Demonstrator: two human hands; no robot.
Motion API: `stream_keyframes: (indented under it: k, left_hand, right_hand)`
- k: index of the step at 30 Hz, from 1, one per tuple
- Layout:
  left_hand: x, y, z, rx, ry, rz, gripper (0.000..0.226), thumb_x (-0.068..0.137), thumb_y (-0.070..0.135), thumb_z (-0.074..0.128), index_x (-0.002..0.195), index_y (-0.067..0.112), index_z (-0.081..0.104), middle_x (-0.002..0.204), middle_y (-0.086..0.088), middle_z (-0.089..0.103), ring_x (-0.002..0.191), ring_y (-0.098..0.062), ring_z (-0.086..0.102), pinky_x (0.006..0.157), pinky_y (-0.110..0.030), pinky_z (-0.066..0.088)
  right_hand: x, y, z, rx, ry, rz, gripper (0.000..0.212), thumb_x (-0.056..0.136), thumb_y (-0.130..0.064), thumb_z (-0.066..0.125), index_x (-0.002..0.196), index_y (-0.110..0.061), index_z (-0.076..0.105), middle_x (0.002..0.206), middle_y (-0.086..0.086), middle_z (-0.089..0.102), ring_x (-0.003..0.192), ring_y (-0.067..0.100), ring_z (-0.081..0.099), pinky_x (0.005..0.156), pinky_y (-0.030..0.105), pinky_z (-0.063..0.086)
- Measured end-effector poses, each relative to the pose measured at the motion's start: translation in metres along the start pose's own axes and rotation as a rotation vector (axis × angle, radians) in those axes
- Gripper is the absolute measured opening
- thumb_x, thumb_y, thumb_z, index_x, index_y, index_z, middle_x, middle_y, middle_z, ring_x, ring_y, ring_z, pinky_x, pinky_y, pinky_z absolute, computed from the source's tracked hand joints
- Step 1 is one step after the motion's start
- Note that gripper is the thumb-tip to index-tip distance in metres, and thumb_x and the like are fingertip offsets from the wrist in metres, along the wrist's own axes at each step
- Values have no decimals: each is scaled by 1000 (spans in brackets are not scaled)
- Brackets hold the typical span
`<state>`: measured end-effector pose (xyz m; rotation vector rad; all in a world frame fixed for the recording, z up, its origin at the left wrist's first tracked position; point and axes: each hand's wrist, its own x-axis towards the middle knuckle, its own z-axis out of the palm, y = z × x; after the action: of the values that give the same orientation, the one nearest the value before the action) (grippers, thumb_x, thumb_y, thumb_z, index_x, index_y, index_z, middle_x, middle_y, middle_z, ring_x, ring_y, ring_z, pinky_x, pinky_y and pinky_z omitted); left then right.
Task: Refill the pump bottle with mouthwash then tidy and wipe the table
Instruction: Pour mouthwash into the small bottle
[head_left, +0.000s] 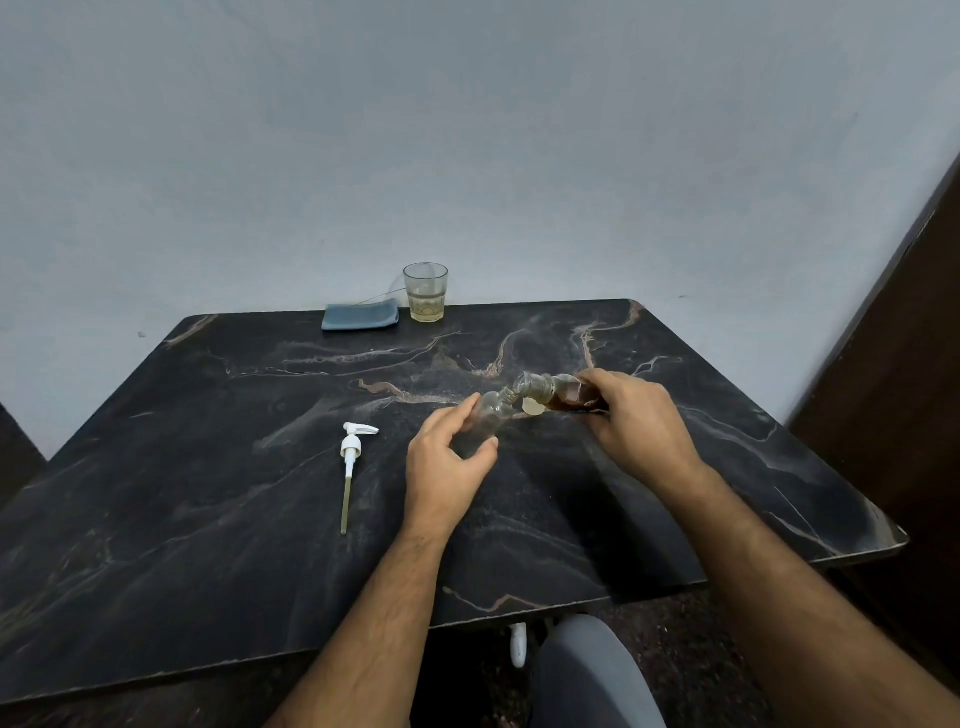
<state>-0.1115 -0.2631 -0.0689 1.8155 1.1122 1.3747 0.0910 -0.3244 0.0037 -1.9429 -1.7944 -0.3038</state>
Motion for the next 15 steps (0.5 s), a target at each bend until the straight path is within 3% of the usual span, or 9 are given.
stream_keyframes:
  k: [7,15]
  left_hand:
    - [0,0,0,13,-15,9,56,77,14,79,130,21,64,108,18,64,103,6,59,92,-6,42]
    - [-1,2,-1,13,-8,11,57,76,13,79,130,21,64,108,19,64,103,8,58,94,-13,46]
  right_hand:
    - [2,-1,-4,-21,-1,-4,27,87,-27,71,112,-28,63,98,-8,71,89,19,66,86,44,49]
    - [2,-1,-6,-5,-9,5,30,86,-25,72,114,-28,63,99,-8,70,92,18,66,90,46,49]
